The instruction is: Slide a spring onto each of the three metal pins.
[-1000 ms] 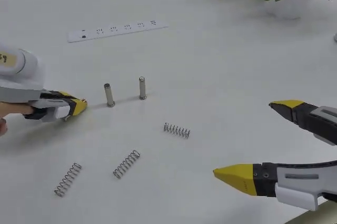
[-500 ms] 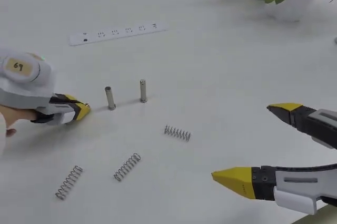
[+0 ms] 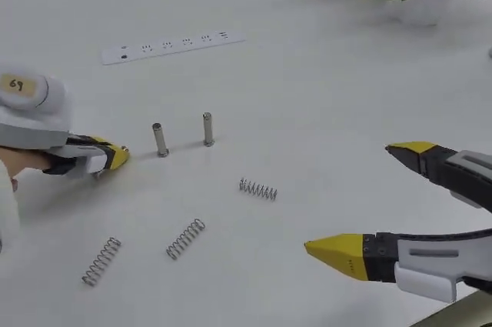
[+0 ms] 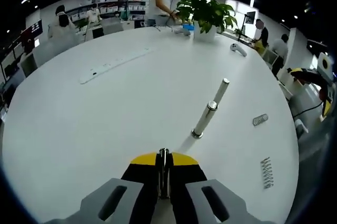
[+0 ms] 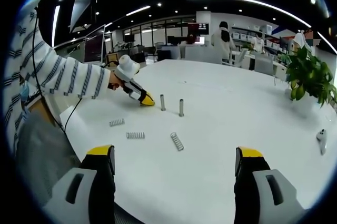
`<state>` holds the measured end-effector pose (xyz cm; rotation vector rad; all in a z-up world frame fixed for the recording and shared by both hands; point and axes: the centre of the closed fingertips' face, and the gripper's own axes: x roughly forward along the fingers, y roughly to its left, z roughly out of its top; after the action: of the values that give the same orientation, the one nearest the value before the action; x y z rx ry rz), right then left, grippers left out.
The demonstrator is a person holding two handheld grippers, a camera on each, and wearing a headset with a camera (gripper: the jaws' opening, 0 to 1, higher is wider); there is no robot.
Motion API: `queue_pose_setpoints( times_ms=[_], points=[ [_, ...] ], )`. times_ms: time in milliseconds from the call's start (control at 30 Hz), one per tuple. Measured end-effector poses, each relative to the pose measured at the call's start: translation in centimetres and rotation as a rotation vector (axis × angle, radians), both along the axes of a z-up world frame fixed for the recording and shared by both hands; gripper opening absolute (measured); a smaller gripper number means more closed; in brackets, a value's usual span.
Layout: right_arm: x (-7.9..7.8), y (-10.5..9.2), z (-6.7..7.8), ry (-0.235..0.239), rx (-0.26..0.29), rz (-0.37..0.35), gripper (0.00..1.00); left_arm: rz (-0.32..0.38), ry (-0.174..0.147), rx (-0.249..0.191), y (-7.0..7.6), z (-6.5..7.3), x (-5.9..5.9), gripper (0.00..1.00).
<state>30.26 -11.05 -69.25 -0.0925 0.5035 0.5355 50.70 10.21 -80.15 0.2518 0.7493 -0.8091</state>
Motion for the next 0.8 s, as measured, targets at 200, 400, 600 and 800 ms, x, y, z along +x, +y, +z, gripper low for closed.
queue_pose_setpoints(
  times_ms=[200, 400, 600, 800],
  points=[
    [0.3, 0.0, 0.2, -0.015, 0.009, 0.002, 0.93, 0.014, 0.001, -0.006, 0.3, 0.8, -0.3, 0.0],
    [0.3, 0.0, 0.3, -0.026, 0.025, -0.003, 0.93, 0.008, -0.033, -0.012, 0.8, 2.5, -0.5, 0.0],
    [0.4, -0.3, 0.7, -0.046, 0.017, -0.006, 0.92, -0.008, -0.068, 0.017, 1.3, 3.1, -0.8, 0.0],
    [0.4, -0.7, 1.0, -0.057, 0.021, -0.018, 0.91, -0.003, -0.081, 0.008, 1.6, 3.9, -0.8, 0.0]
  ],
)
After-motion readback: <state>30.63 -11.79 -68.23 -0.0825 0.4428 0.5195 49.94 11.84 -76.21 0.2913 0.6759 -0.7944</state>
